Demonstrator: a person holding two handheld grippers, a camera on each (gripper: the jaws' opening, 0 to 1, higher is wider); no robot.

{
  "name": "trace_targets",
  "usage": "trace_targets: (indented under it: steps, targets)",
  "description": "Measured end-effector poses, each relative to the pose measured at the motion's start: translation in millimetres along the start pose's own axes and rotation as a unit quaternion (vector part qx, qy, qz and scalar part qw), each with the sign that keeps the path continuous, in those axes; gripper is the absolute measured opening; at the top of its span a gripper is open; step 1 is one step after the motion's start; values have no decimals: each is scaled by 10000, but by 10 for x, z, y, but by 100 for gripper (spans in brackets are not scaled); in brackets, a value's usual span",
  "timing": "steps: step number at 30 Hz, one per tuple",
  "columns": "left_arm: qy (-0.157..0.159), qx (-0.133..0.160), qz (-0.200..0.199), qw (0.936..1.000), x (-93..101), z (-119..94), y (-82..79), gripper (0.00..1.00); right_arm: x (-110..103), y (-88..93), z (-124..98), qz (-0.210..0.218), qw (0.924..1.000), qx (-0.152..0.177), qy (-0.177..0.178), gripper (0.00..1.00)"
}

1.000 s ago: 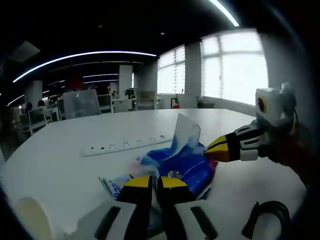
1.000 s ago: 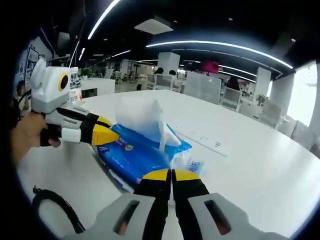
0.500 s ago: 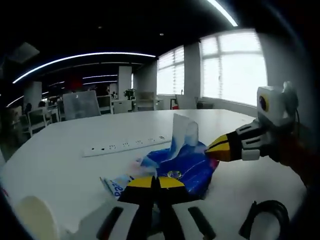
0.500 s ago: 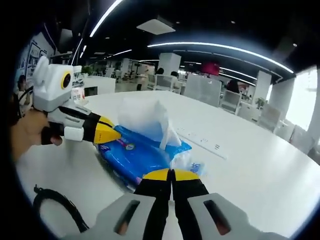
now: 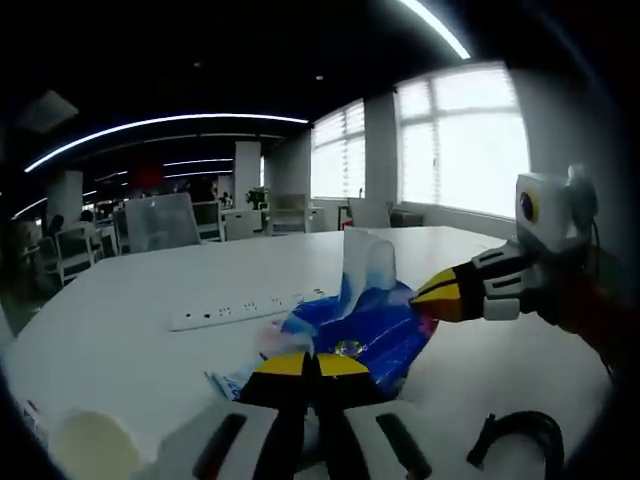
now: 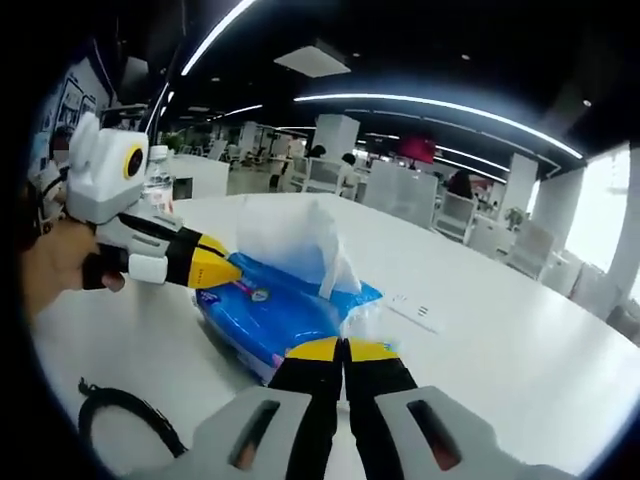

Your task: Arrange the tabletop items into an orderly group along one side of the table until the central work area is clear of visible clutter.

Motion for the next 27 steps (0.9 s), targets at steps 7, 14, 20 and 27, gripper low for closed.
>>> trace_targets:
  steps: [7,14,20,27]
  targets:
    - [8,108,45,9999,47,-129,-115,0,-27,-132,-139,-116,9999,73,65,0]
    - [33,224,78,9997,78,-241,-239,0,-49,-254,-264,-198,9996,165,141,0]
    - [62,290,113,9995,115,-322,-307,0,-69,-322,-360,-231,9993,194,206,0]
    - [100,350,136,9992,155,-379,-372,0,-74,-389,-458,-299,9990,198,268,0]
Point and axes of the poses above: the point that each gripper's makers call its tool centre point, and the gripper's own axes: z roughly forward along the fingers, x roughly to its right, y roughly out of its underside, the point moved 9 cm from there along -z, roughly backward along the fingers, and after that the axes turned 1 degree about -y, right-handed, at the moved point
